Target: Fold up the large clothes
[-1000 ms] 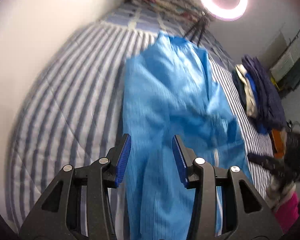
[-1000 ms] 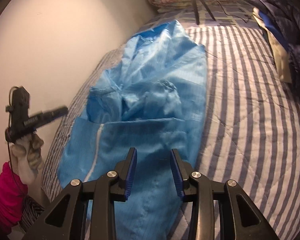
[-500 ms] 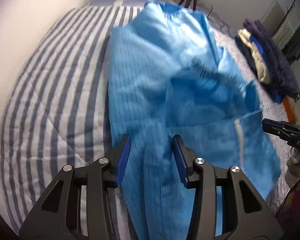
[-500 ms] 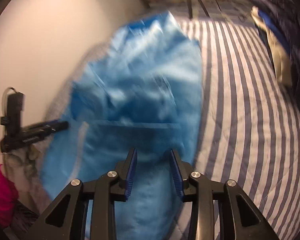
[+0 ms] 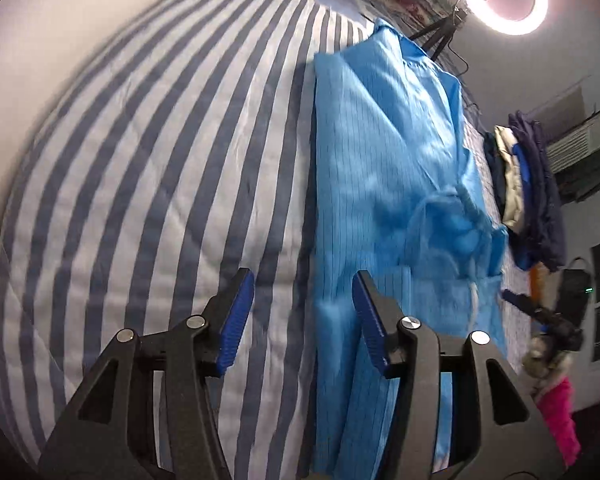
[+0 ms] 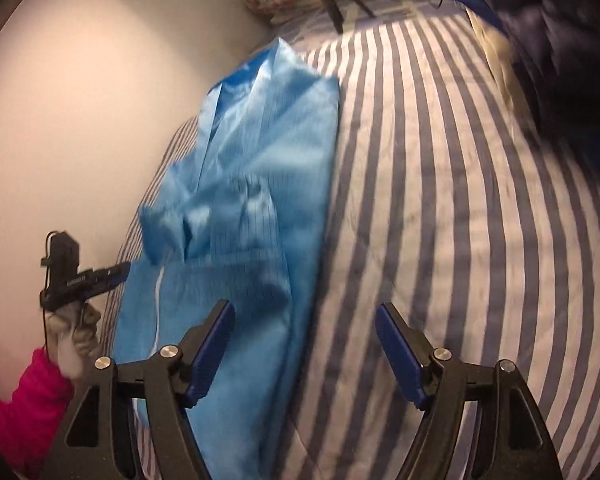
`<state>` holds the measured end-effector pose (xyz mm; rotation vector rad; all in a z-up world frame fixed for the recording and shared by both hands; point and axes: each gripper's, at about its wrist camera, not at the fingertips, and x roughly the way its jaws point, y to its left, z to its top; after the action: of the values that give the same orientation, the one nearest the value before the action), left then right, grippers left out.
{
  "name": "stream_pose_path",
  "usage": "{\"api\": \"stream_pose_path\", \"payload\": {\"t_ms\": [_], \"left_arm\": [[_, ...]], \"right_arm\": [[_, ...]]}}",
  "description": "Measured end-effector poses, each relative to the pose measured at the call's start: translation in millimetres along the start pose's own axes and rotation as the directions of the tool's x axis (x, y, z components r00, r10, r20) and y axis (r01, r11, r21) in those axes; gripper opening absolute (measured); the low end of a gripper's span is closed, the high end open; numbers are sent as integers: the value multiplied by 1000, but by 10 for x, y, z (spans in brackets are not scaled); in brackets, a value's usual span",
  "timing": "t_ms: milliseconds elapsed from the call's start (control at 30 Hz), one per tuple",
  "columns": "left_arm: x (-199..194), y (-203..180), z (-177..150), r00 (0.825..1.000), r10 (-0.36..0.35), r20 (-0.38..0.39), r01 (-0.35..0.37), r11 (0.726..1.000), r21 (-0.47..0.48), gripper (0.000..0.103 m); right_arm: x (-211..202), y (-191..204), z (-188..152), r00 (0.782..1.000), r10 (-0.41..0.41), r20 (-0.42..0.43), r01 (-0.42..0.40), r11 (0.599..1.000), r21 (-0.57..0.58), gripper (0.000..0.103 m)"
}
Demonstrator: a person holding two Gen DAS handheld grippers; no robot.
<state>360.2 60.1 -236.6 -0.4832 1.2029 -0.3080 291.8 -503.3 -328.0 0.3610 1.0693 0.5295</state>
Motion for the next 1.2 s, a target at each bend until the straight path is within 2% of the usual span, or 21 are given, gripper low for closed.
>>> {"api": "stream_pose_path", "payload": {"t_ms": [100, 167, 233, 300, 333, 367, 400, 467, 500, 567, 633, 767, 833, 900, 1000, 1033, 1100, 1200], "left_arm": [[9, 44, -50, 998, -61, -17, 60, 997, -49, 64], [46, 12, -57, 995, -99, -32, 97, 993, -63, 64], [77, 1, -66, 992, -114, -51, 111, 992, -64, 64], [59, 22, -84, 992, -116, -43, 113, 991, -76, 64], [63, 18, -93, 990, -134, -44, 130, 988, -86, 64], [67, 8, -98, 989, -140, -48, 135, 987, -86, 64], [66, -4, -123, 989, -137, -50, 133, 988, -79, 64], [98, -103, -162, 991, -114, -65, 112, 993, -29, 39], [127, -154, -176, 992, -97, -78, 97, 995, -5, 9], [131, -332, -285, 998, -10, -65, 17, 995, 98, 7], [91, -427, -379, 998, 11, -56, -3, 990, 142, 4], [-54, -464, -624, 996, -2, -89, 14, 990, 138, 4], [-118, -516, -788, 994, 14, -111, 5, 986, 167, 4], [-154, -590, -978, 990, 51, -130, -22, 976, 219, 4], [-190, -639, -1055, 986, 85, -144, -49, 970, 238, 5], [-222, -627, -1039, 986, 78, -147, -44, 974, 223, 8], [-331, -614, -974, 991, 62, -122, -37, 980, 195, 14], [-567, -667, -790, 998, 61, -19, -55, 972, 227, 14]], "right_arm": [[58, -55, -92, 996, 83, -42, -82, 996, 25, 79], [121, -19, -152, 991, 124, -57, -123, 992, 30, 79], [162, 41, -188, 990, 127, -61, -126, 992, 25, 79], [180, 80, -221, 992, 111, -56, -111, 994, 13, 65], [198, 98, -239, 990, 126, -66, -125, 992, 19, 35], [257, 117, -265, 984, 146, -100, -143, 989, 41, 24], [282, 121, -259, 985, 135, -108, -130, 990, 48, 22], [300, 222, -330, 991, 87, -98, -85, 996, 20, 11], [294, 280, -348, 993, 66, -98, -65, 998, 12, 9], [279, 356, -342, 994, 52, -95, -51, 999, 16, 3], [180, 425, -425, 994, 54, -92, -51, 998, 31, 2], [-59, 561, -692, 992, 39, -119, -35, 999, 39, 1], [-157, 712, -893, 989, 0, -148, -1, 1000, -8, 1], [-168, 857, -1050, 981, -73, -180, 58, 995, -85, 2], [-182, 998, -1122, 971, -143, -190, 109, 978, -177, 26], [-229, 1034, -1102, 973, -158, -169, 123, 973, -197, 38], [-385, 1080, -1009, 980, -161, -114, 135, 969, -207, 38], [-659, 1101, -792, 994, -106, -18, 100, 976, -191, 38]]}}
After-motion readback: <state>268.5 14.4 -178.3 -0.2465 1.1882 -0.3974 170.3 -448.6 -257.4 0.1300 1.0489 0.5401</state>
